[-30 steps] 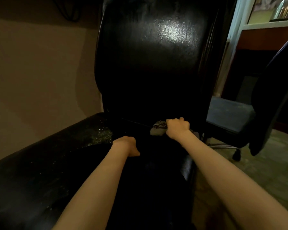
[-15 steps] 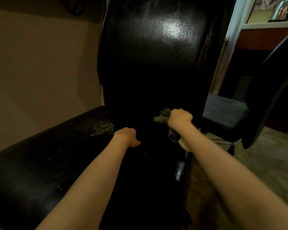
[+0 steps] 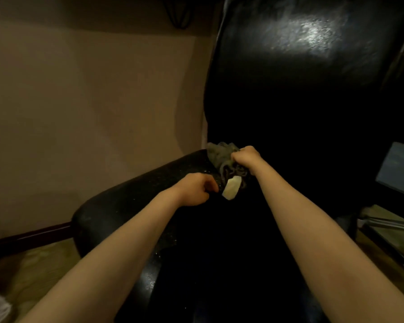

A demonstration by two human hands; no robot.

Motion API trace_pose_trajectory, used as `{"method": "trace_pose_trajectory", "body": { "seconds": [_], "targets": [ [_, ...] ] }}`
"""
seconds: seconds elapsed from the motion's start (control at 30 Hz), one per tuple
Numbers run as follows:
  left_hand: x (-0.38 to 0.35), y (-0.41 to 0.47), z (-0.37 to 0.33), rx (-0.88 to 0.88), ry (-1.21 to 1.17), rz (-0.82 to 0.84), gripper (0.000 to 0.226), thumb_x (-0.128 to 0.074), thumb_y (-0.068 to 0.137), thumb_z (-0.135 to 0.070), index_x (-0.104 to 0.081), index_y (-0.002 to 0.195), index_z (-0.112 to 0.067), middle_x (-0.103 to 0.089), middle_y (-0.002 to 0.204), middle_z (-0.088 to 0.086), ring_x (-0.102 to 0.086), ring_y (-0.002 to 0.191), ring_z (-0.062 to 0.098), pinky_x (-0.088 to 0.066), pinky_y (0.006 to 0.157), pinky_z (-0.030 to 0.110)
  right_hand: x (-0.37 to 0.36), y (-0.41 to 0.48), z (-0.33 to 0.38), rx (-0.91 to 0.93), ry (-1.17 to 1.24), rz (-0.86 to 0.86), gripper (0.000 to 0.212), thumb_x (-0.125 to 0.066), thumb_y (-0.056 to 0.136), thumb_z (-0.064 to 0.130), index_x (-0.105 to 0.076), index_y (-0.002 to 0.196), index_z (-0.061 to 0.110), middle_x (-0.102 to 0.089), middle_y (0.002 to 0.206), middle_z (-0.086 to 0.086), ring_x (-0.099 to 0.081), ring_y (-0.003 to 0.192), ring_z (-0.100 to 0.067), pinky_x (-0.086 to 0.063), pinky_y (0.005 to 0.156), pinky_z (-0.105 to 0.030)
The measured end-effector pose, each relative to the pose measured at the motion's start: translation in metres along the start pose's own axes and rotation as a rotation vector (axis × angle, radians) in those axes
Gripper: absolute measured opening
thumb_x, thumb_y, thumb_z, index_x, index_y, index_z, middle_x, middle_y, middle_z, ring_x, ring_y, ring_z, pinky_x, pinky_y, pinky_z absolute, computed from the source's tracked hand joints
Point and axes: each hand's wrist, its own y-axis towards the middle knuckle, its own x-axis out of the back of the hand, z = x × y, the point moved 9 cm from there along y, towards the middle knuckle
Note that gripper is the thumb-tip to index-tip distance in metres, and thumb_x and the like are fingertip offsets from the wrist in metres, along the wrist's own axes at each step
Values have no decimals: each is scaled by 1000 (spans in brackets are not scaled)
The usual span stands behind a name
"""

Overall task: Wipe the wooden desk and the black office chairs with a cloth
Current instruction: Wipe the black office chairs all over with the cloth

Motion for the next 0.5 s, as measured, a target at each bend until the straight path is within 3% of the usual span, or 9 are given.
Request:
{"method": "trace_pose_trajectory", "body": {
  "seconds": [0.03,0.1,0.2,0.3,0.43,0.5],
  "targets": [
    [7,-3,6,20,0,-23,30,-49,91,2,-59,104,-23,-57,116,3,-55,98,10,-44,85,21,8,2,4,14,3,-34,8,-49,95,17,-52,93,10,-50,79,-6,-50,69,-18,-36,59,-26],
    [15,-9,16,51,37,-43,30,-48,91,1,-58,98,-26,-57,111,1,-57,98,15,-48,88,27,28,0,9,39,-139,-118,24,-49,96,18,-57,115,6,-58,101,-12,-57,96,-28,-41,71,-30],
    [17,-16,28,113,97,-46,21,-52,92,-7,-58,99,-25,-58,107,2,-58,98,20,-49,90,33,32,-8,-2,38,-439,-133,24,-50,95,15,-57,114,3,-54,90,-12,-55,99,-31,-40,68,-32],
    [9,-20,36,150,202,23,18,-62,89,-25,-58,106,-19,-58,110,3,-56,97,18,-46,86,34,7,-12,-19,-52,-567,-114,25,-51,93,11,-58,116,2,-57,115,-14,-55,108,-29,-47,78,-34],
    [7,-15,31,120,551,9,35,-62,86,-40,-56,112,-17,-56,115,6,-50,108,25,-34,83,32,-35,-12,21,-107,-380,-103,25,-60,90,17,-63,112,8,-61,113,-10,-59,106,-27,-54,83,-36],
    [6,-13,24,98,674,-63,42,-61,87,-42,-54,119,-16,-55,120,8,-48,113,27,-33,85,32,-63,-16,58,-43,-265,-68,29,-61,90,23,-61,116,9,-61,116,-10,-59,109,-26,-53,80,-32]
  ]
}}
